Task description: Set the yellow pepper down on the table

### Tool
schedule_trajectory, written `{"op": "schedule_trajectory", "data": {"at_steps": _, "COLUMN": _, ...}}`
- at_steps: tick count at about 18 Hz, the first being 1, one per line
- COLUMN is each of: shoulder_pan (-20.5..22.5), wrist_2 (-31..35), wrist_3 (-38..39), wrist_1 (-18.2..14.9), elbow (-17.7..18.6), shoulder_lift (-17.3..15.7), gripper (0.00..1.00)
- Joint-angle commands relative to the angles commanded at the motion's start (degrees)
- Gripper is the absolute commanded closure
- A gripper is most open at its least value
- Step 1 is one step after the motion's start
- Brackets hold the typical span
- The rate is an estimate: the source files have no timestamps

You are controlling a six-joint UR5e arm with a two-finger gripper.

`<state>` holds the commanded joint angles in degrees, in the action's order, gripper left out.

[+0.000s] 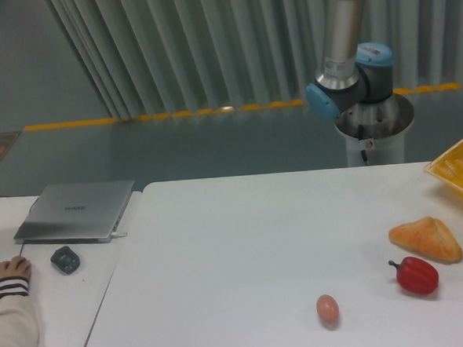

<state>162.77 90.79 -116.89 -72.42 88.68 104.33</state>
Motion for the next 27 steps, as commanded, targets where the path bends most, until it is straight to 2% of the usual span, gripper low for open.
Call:
{"op": "schedule_trajectory", "data": {"at_steps": 9, "shoulder_pan": -0.09, "wrist_2": 0.52, "wrist_3": 0.09, "wrist_1": -1.32, "elbow": 1.05, "shoulder_lift": -0.53, "gripper": 0.0}}
{"op": "schedule_trajectory", "data": {"at_steps": 11, "shoulder_pan": 0.09, "wrist_2": 0.79, "wrist_3": 1.31, "wrist_1": -0.53, "elbow": 2.98, "shoulder_lift": -1.05, "gripper": 0.0}}
{"op": "schedule_trajectory", "data": {"at_steps": 15, "shoulder_pan": 1.76, "wrist_2": 0.79, "wrist_3": 0.71, "wrist_1": 2.98, "elbow": 2.99, "shoulder_lift": -1.67, "gripper": 0.0}}
{"op": "schedule_trajectory", "data": {"at_steps": 20, "shoulder_pan": 2.64, "wrist_2": 2.55, "wrist_3": 0.79, "wrist_1": 3.08, "elbow": 3.6, "shoulder_lift": -1.93, "gripper": 0.0}}
{"op": "schedule_trajectory", "data": {"at_steps": 27, "shoulder_pan": -0.53, "wrist_2": 3.16, "wrist_3": 1.5, "wrist_1": 3.25, "elbow": 3.08, "shoulder_lift": 0.26, "gripper": 0.0}}
